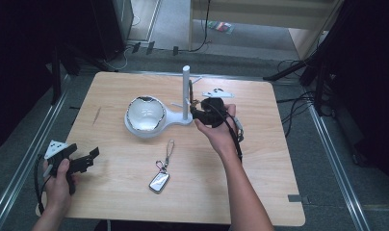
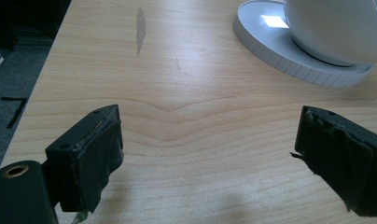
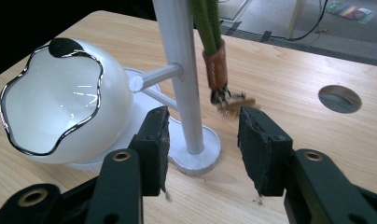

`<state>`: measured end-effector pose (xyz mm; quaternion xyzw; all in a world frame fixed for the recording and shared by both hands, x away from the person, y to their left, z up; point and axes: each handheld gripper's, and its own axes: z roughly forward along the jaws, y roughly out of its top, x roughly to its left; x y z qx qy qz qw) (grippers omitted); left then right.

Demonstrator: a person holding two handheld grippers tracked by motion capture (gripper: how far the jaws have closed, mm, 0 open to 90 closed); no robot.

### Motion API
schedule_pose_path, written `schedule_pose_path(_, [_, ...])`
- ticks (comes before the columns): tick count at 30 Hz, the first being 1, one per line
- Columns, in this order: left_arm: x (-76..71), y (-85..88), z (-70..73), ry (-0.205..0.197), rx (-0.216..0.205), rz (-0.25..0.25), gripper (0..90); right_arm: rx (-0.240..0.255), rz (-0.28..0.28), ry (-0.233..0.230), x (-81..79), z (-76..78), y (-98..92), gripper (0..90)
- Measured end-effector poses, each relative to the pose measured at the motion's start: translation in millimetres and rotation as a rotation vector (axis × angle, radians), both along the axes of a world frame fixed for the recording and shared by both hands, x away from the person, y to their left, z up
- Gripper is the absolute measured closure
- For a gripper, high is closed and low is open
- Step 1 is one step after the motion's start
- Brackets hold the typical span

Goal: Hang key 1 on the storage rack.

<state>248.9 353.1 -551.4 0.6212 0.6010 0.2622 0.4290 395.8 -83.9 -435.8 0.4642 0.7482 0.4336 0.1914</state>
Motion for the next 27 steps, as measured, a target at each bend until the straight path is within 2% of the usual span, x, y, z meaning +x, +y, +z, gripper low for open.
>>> schedule_pose_path(4, [0.0, -0.1, 0.0, 0.000, 0.000, 0.001, 8.0, -0.008, -0.031, 0.013, -5.8, 0.8, -5.3, 50.5])
schedule_pose_path(16, [-0.1, -0.1, 0.0, -0.001, 0.000, 0.000, 8.1, -0.056, -0.118, 0.114, -23.9, -2.1, -10.7, 40.3])
schedule_pose_path(22, [-0.1, -0.2, 0.1, 0.000, 0.001, -0.001, 8.0, -0.111, -0.111, 0.185, -33.1, -4.0, -4.7, 27.6])
schedule_pose_path(25, [0.0, -0.1, 0.0, 0.001, 0.001, 0.000, 8.0, -0.102, -0.099, 0.240, -37.3, -6.8, -1.3, 21.0])
schedule_pose_path(27, [0.3, -0.2, 0.0, 0.003, 0.001, -0.003, 8.0, -0.126, -0.107, 0.241, -39.6, -8.0, 1.2, 18.5])
